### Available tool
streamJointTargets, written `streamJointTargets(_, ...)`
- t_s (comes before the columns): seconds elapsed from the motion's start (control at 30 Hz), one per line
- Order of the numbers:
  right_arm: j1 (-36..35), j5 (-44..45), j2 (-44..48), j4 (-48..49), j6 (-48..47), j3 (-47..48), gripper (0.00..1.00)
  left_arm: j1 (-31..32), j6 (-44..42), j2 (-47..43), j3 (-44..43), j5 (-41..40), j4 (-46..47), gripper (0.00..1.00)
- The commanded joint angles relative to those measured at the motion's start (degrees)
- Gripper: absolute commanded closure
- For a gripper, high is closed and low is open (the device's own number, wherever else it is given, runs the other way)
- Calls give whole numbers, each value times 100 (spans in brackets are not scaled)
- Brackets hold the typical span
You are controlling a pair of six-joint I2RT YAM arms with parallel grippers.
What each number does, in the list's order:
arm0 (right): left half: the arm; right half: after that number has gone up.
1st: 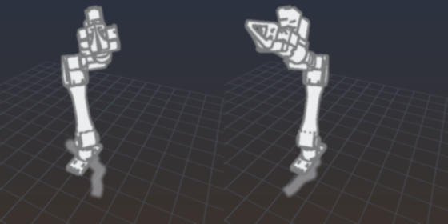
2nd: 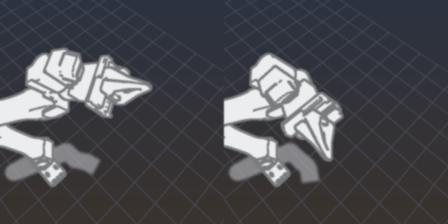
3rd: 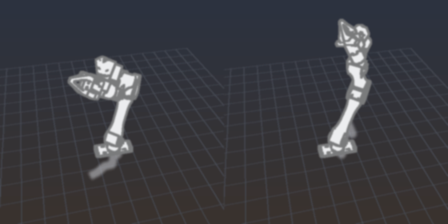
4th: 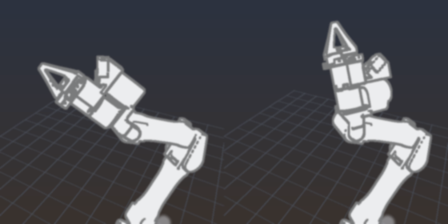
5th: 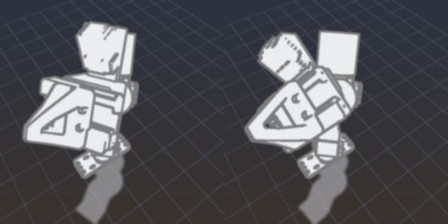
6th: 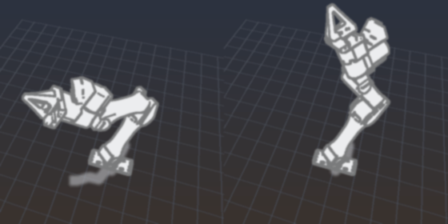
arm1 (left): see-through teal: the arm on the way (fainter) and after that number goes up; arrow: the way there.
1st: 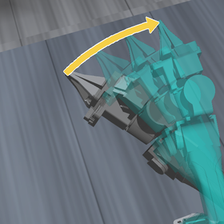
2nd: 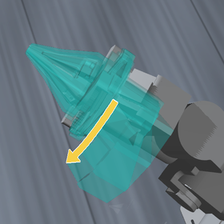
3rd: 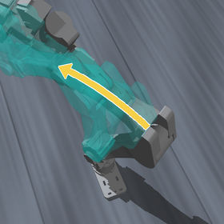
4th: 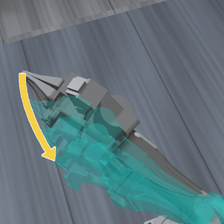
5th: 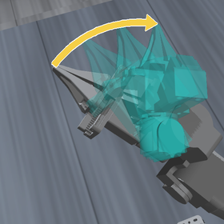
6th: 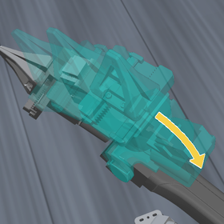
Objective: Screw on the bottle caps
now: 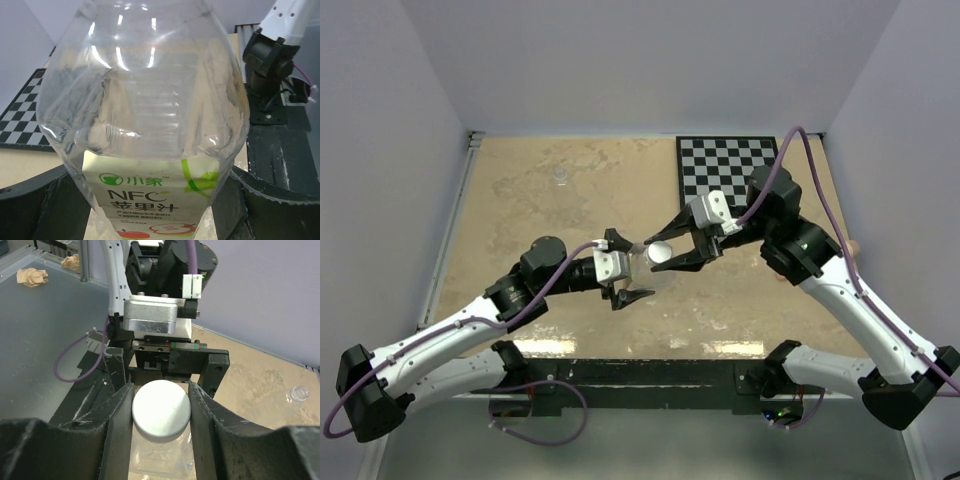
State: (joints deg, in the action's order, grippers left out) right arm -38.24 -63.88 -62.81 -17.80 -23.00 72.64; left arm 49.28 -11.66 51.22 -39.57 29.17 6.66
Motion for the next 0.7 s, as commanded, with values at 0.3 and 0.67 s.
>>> streamJointTargets(0.3,9,1140,225,690,1052,-409,100,935,59,-402,231,-3117,1234,100)
streamJointTargets(0.67,9,2415,550,910,1510,-409,22,856,181,-394,310,-3225,714,100)
